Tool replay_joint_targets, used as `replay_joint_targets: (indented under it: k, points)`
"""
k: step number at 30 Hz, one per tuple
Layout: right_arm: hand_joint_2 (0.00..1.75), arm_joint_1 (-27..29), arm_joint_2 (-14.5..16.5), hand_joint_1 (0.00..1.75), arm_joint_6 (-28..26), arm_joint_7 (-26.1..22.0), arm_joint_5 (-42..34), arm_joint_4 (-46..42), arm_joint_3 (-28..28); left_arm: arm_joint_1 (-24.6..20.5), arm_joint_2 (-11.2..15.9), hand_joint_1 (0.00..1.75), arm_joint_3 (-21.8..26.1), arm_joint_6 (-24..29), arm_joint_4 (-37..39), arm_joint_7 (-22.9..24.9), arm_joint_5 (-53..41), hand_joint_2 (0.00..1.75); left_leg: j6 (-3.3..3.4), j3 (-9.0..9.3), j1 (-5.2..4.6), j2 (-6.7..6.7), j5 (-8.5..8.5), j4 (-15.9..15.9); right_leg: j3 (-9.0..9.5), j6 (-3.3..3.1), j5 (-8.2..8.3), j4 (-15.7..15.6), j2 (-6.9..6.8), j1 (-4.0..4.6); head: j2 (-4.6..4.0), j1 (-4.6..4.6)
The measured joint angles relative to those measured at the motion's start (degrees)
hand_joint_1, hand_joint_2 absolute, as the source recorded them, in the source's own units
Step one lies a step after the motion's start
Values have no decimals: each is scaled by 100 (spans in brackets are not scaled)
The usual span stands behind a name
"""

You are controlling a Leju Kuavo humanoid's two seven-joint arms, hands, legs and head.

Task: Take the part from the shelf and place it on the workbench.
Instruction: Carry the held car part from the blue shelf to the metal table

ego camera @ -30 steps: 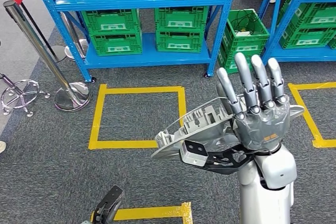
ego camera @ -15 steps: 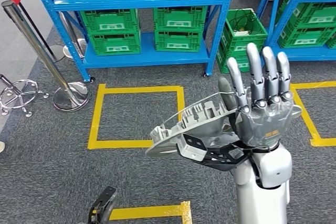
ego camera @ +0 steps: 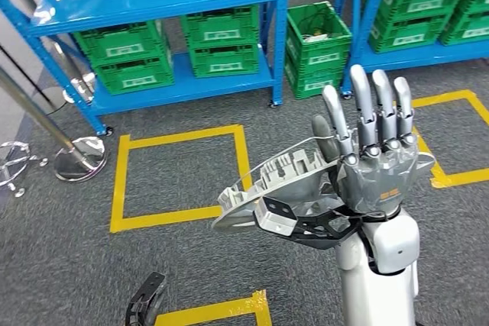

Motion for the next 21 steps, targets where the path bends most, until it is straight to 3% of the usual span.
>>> replay_joint_targets:
  k: [2, 3, 4, 6, 8, 11, 13, 14, 15, 17, 18, 19, 20, 21]
  points:
    - [175, 1, 0, 0, 0, 1, 0, 13, 17, 12, 7, 0, 1, 0, 8, 1, 0, 0, 14, -308, -8, -68, -308, 723, -15, -26, 9, 1, 127, 23, 0, -12]
    - [175, 3, 0, 0, 0, 1, 0, 20, 20, 18, 9, 0, 1, 0, 10, 2, 0, 0, 37, -384, -16, -82, -320, 887, -18, -34, 13, 1, 198, 37, 0, -13]
    - [175, 3, 0, 0, 0, 1, 0, 26, 22, 21, 9, 0, 1, 0, 11, 2, 0, 0, 73, -366, -28, -101, -220, 833, -18, -38, 15, 2, 272, 50, 0, -12]
    - [175, 2, 0, 0, 0, 1, 0, 29, 28, 22, 10, 0, 1, 0, 11, 2, 0, 0, 168, -115, -56, -210, 175, 251, -8, -42, 18, 2, 408, 68, 0, -13]
    - [175, 0, 0, 0, 0, 1, 0, 29, 33, 21, 11, 0, 1, 0, 11, 2, 0, 0, 227, 75, -72, -315, 420, -189, 1, -42, 19, 2, 475, 75, 0, -14]
    - [175, 0, 0, 0, 0, 1, 0, 29, 33, 21, 11, 0, 1, 0, 11, 2, 0, 0, 239, 107, -74, -347, 456, -264, 2, -42, 19, 2, 486, 75, 0, -14]
    - [175, -1, 0, 0, 0, 1, -1, 29, 34, 23, 29, 0, 2, 0, 15, 2, 0, 0, 281, 178, -65, -507, 460, -400, -9, -37, 24, -2, 514, 68, 0, 3]
    - [175, -3, 0, 0, 0, 1, -1, 30, 37, 15, 30, 0, 3, -1, 19, 3, 0, 0, 299, 233, -63, -524, 468, -544, -38, 8, 52, -23, 597, 60, 0, -8]
    - [175, -9, -1, 0, -1, 1, -2, 31, 39, 2, 33, 0, 4, 0, 22, 3, 1, 0, 313, 292, -54, -499, 485, -700, -114, 57, 10, 27, 540, 59, 0, 8]
    - [175, -24, -3, 0, -2, 2, -2, 34, 44, -18, 19, 0, 5, -1, 27, 5, 2, 0, 306, 351, -53, -257, 536, -914, -380, 165, -221, 429, 315, 65, 1, 27]
    - [175, -27, -4, 0, -2, 2, -2, 36, 43, -12, 19, 0, 5, -1, 28, 5, 2, 0, 306, 356, -54, -162, 551, -936, -554, 183, -418, 794, 120, 71, 1, 56]
    - [175, -26, -5, 0, -2, 2, -2, 39, 43, 1, 19, 0, 5, -2, 30, 6, 2, 0, 307, 352, -62, -83, 549, -932, -695, 199, -546, 1122, 59, 70, 1, 57]
    - [175, -22, -5, 0, -2, 3, -2, 42, 42, 13, 19, 0, 5, -2, 32, 6, 2, 0, 307, 350, -69, -4, 547, -929, -771, 210, -595, 1319, 31, 69, 1, 56]
    - [175, -20, -6, 0, -2, 3, -2, 44, 42, 16, 19, 0, 5, -2, 34, 6, 2, 0, 306, 350, -75, 71, 545, -926, -742, 214, -539, 1307, 11, 69, 0, 56]
